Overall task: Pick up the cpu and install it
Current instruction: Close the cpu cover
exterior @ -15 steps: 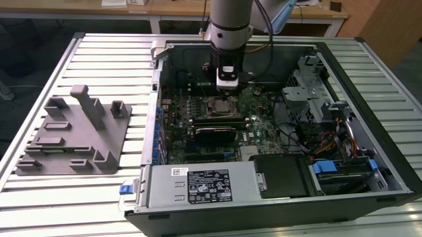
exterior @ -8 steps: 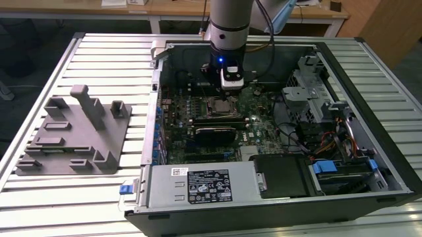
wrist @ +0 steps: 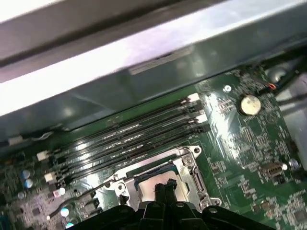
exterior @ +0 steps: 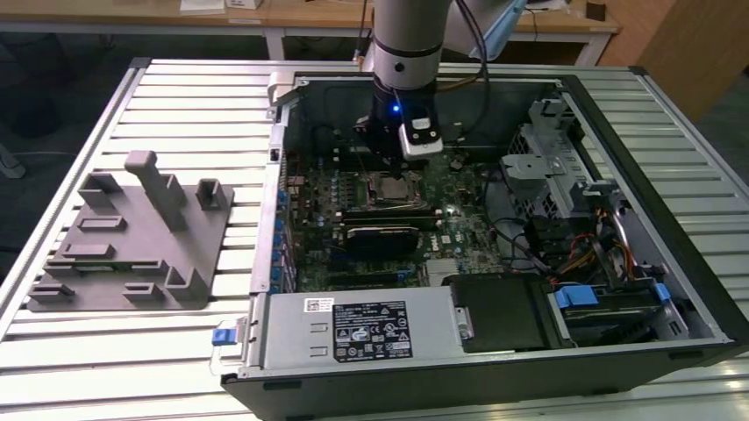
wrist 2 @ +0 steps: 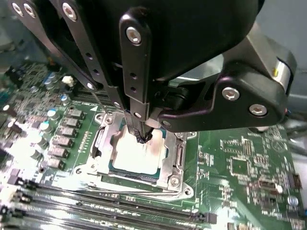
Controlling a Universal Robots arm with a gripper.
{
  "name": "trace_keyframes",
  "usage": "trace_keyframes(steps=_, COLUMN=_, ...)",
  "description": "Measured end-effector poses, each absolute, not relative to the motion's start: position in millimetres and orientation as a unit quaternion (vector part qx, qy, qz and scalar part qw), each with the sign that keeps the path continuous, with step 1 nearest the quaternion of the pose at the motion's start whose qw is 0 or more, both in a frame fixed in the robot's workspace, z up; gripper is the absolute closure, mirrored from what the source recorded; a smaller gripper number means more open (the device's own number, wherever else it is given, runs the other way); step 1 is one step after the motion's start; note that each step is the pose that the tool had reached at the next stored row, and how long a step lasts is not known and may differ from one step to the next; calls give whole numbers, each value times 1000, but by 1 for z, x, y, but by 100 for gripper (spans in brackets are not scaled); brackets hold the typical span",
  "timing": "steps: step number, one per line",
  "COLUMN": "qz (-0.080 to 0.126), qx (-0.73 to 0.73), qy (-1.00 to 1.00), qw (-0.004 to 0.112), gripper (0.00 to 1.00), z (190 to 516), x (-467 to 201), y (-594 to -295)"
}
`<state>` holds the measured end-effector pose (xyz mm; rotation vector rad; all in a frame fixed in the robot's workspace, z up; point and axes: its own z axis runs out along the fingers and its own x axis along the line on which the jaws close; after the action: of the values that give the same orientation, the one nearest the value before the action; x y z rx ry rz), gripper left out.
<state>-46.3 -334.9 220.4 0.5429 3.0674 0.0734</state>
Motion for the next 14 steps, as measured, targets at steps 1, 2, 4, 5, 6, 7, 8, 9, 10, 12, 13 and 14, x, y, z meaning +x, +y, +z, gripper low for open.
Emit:
trace_keyframes(steps=1, qz=24, qx=165, qy=986, qw=13, gripper=89, z=220, x=-46, y=-335)
trace_keyframes(steps=2, qz=24, qx=156, qy=987, qw=12, gripper=89, z=220, x=-46, y=-335)
trace_keyframes(steps=4, qz=24, qx=138, qy=990, qw=12, gripper=89, z=219, x=-46, y=-335)
trace_keyframes(steps=5, qz=24, qx=129, qy=991, qw=12, gripper=89, z=219, x=-46, y=-335)
trace_keyframes(steps=6, qz=24, qx=120, qy=992, qw=12, gripper=89, z=219, x=-46, y=-335)
trace_keyframes(steps=7, qz=24, qx=111, qy=993, qw=11, gripper=89, z=218, x=-46, y=-335)
trace_keyframes(steps=8, qz=24, qx=102, qy=994, qw=11, gripper=89, z=218, x=-46, y=-335)
trace_keyframes(steps=9, qz=24, qx=93, qy=995, qw=11, gripper=89, z=218, x=-46, y=-335)
trace_keyframes(steps=10, qz=22, qx=85, qy=996, qw=10, gripper=89, z=218, x=-46, y=-335)
trace_keyframes(steps=12, qz=18, qx=72, qy=997, qw=9, gripper=89, z=217, x=-46, y=-335)
trace_keyframes(steps=13, qz=16, qx=65, qy=998, qw=8, gripper=89, z=217, x=-46, y=-335)
trace_keyframes(steps=14, qz=13, qx=58, qy=998, qw=8, gripper=89, z=217, x=-46, y=-335)
